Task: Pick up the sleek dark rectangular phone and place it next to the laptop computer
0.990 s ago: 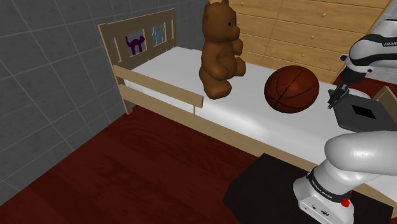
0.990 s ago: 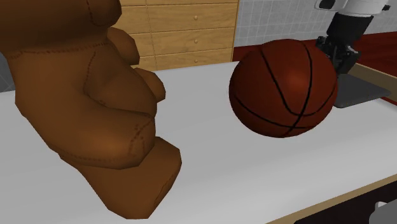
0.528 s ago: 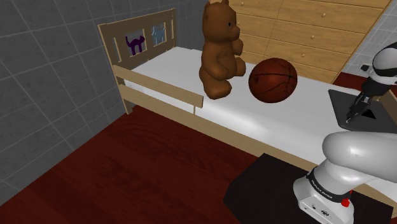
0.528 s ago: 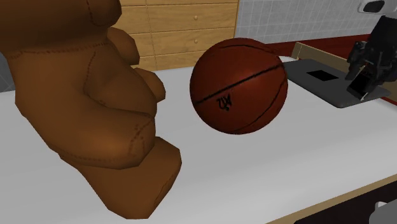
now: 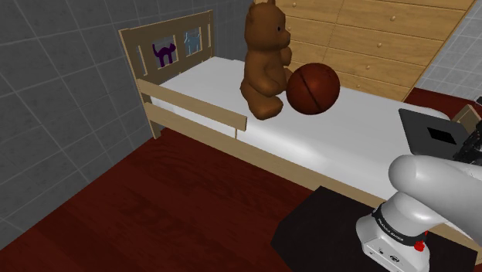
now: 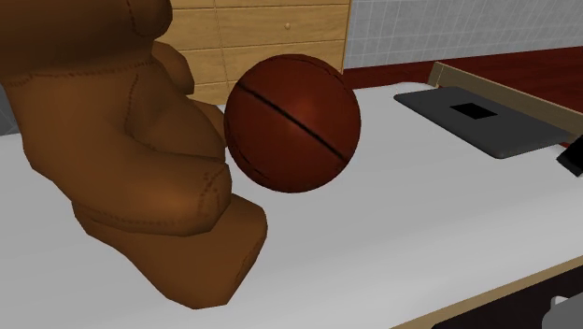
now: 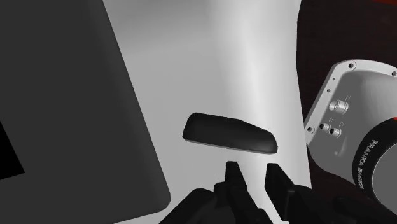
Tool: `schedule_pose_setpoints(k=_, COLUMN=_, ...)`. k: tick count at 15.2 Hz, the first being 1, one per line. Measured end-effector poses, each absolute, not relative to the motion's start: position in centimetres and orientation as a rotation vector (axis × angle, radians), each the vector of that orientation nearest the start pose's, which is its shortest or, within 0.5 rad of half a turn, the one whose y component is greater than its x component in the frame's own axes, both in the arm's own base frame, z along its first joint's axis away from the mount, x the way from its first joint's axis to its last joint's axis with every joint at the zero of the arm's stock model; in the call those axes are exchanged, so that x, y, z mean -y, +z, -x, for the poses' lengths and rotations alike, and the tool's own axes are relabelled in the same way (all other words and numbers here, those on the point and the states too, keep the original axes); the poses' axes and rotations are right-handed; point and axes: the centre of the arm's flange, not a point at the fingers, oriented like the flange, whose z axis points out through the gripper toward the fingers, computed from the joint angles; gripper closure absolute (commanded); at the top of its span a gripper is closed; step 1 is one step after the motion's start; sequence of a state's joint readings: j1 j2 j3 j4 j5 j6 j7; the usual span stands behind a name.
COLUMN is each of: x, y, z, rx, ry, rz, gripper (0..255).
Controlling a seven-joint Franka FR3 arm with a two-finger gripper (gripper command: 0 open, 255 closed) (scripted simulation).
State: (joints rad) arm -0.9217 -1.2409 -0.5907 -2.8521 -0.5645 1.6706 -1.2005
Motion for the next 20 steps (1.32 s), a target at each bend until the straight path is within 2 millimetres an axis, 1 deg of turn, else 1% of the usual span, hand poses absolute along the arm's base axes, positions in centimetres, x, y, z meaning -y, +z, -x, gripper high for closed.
schedule_pose_setpoints(k=1, x=24.7, y=42.9, z=2.5, rx=0.189, ry=0.002, rz=3.151, gripper=255)
schedule_pose_setpoints(k=4, x=24.2, y=41.7, z=3.2, rx=0.191, ry=0.004, rz=3.150, gripper=255)
schedule_pose_setpoints(k=5, x=24.2, y=41.7, z=3.2, rx=0.191, ry=0.004, rz=3.150, gripper=0)
schedule_pose_setpoints(k=6, x=24.2, y=41.7, z=3.2, rx=0.191, ry=0.004, rz=3.150, gripper=0)
schedule_pose_setpoints(k=7, x=24.6, y=41.3, z=3.7, rx=0.176, ry=-0.005, rz=3.150, gripper=0)
schedule_pose_setpoints(k=9, x=25.6, y=40.4, z=5.4, rx=0.130, ry=-0.031, rz=3.153, gripper=0)
schedule_pose_setpoints(k=11, x=26.4, y=39.4, z=7.6, rx=0.075, ry=-0.065, rz=3.155, gripper=0)
schedule_pose_setpoints(k=12, x=27.1, y=38.6, z=8.6, rx=0.049, ry=-0.079, rz=3.154, gripper=0)
schedule_pose_setpoints(k=13, x=27.6, y=37.9, z=9.2, rx=0.035, ry=-0.085, rz=3.155, gripper=0)
schedule_pose_setpoints(k=20, x=27.9, y=34.3, z=9.5, rx=0.021, ry=-0.090, rz=3.155, gripper=0)
